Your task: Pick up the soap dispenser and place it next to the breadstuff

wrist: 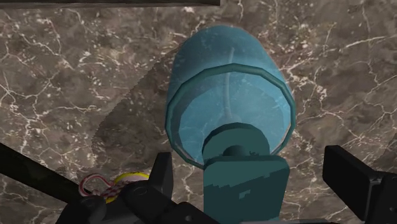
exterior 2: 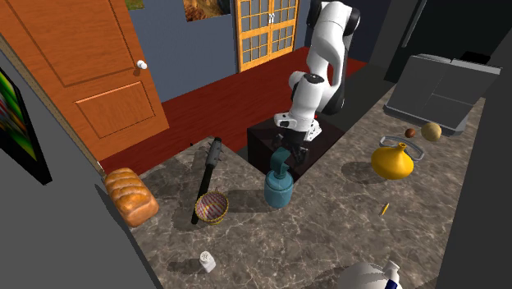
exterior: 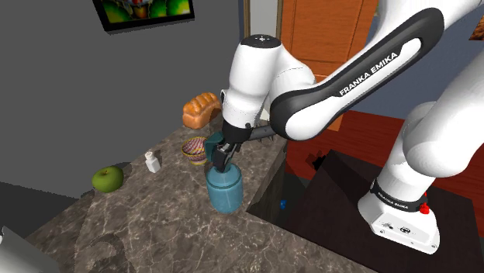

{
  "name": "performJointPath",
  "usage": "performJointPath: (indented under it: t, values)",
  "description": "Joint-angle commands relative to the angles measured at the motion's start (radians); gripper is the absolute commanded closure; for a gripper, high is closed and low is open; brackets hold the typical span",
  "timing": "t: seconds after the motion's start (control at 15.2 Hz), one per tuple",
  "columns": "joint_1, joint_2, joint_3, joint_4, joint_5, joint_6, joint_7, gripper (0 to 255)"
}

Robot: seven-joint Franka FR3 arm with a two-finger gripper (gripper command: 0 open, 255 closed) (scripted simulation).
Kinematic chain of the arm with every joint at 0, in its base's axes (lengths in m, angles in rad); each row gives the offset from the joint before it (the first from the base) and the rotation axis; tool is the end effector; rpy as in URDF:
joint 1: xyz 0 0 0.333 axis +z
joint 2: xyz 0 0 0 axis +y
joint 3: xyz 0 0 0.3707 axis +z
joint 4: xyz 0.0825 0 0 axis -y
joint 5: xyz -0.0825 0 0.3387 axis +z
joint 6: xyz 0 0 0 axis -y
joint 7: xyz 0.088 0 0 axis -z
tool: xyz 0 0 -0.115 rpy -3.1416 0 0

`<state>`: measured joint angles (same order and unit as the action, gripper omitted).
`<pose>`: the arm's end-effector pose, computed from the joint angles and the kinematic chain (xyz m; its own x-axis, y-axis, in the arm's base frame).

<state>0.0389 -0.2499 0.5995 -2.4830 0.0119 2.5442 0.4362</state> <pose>0.3390 0.2672 0.4674 0.9368 0.1886 0.2948 0.1953 -0.9807 0.0066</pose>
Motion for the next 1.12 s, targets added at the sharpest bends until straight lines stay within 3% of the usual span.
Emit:
performJointPath:
  t: [0.0,0.33,0.4,1.06]
  values:
    - [-0.003,0.007,0.002,-0.001,-0.005,0.008,0.003,0]
    - [-0.003,0.007,0.002,-0.001,-0.005,0.008,0.003,0]
    - [-0.003,0.007,0.002,-0.001,-0.005,0.008,0.003,255]
    - [0.001,-0.003,-0.003,0.005,0.003,-0.007,-0.004,255]
